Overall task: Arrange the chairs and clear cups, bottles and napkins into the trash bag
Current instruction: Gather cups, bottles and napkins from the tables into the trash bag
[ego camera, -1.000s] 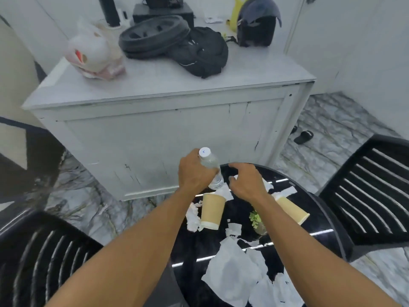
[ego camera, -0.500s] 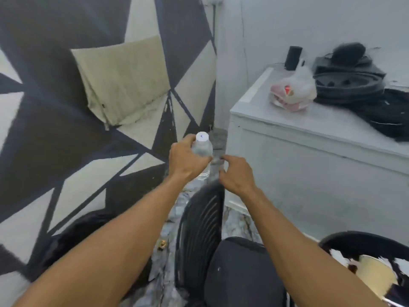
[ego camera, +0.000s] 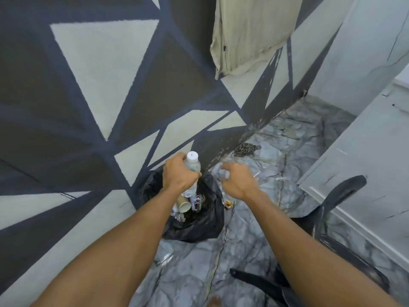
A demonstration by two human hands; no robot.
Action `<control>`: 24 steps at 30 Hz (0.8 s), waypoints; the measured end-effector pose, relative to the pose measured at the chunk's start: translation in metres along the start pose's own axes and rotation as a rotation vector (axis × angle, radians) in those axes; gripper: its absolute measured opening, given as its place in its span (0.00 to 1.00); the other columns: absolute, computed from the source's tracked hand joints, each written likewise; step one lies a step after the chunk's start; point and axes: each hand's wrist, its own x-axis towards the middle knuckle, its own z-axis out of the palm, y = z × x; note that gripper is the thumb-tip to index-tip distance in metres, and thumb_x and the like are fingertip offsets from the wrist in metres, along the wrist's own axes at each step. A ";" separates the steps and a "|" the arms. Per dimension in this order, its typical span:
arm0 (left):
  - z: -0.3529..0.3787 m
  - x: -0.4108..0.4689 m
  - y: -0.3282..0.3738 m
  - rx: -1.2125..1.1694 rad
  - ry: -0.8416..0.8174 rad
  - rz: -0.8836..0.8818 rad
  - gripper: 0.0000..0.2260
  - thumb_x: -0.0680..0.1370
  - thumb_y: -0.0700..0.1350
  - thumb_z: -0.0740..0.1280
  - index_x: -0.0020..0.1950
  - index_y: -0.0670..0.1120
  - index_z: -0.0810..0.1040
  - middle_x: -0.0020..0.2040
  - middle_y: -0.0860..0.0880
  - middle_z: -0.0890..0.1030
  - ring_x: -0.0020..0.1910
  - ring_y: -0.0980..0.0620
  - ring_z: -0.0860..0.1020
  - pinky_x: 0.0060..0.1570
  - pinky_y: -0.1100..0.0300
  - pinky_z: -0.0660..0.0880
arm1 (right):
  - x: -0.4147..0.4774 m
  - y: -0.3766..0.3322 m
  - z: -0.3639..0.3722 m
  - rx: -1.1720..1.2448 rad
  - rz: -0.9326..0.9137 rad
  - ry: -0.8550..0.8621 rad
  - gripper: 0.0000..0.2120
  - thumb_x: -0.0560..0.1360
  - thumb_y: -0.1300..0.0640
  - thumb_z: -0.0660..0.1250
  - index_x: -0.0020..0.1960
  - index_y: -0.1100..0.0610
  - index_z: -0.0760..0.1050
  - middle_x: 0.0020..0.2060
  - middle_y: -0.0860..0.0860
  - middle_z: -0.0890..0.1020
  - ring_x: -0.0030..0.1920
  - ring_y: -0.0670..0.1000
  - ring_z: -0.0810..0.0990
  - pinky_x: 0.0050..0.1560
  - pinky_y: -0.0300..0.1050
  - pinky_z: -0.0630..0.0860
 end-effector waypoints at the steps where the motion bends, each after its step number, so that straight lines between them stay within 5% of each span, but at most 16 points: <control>1: -0.001 0.007 -0.010 0.001 -0.009 -0.031 0.24 0.62 0.49 0.82 0.54 0.48 0.79 0.48 0.50 0.80 0.47 0.47 0.78 0.47 0.54 0.78 | 0.005 -0.001 0.009 -0.006 0.008 -0.019 0.23 0.73 0.60 0.64 0.68 0.55 0.74 0.60 0.56 0.81 0.62 0.59 0.78 0.59 0.51 0.77; 7: 0.000 0.038 -0.045 -0.042 -0.006 -0.143 0.23 0.63 0.48 0.80 0.56 0.49 0.79 0.53 0.47 0.82 0.52 0.44 0.80 0.53 0.49 0.79 | 0.027 -0.005 0.034 -0.063 0.038 -0.083 0.23 0.71 0.59 0.64 0.66 0.55 0.75 0.52 0.59 0.84 0.51 0.61 0.81 0.53 0.54 0.80; 13: -0.009 0.067 -0.053 -0.132 0.166 -0.190 0.32 0.70 0.39 0.72 0.74 0.50 0.68 0.60 0.39 0.75 0.59 0.38 0.75 0.57 0.48 0.76 | 0.040 -0.003 0.038 -0.043 0.053 -0.051 0.19 0.74 0.59 0.64 0.64 0.55 0.77 0.52 0.58 0.84 0.54 0.58 0.82 0.56 0.54 0.79; 19: 0.002 0.050 -0.039 -0.069 -0.064 -0.093 0.31 0.74 0.38 0.70 0.76 0.50 0.66 0.67 0.43 0.72 0.56 0.45 0.75 0.52 0.54 0.73 | 0.041 -0.010 0.038 -0.067 0.027 -0.059 0.22 0.73 0.59 0.65 0.67 0.53 0.75 0.49 0.57 0.85 0.44 0.57 0.82 0.50 0.51 0.81; 24: 0.019 0.029 0.004 -0.015 -0.158 0.067 0.29 0.73 0.38 0.71 0.74 0.48 0.70 0.59 0.42 0.80 0.54 0.45 0.78 0.53 0.54 0.76 | 0.020 0.001 0.009 -0.053 0.055 0.007 0.22 0.74 0.61 0.65 0.67 0.55 0.75 0.54 0.58 0.83 0.51 0.59 0.82 0.51 0.49 0.79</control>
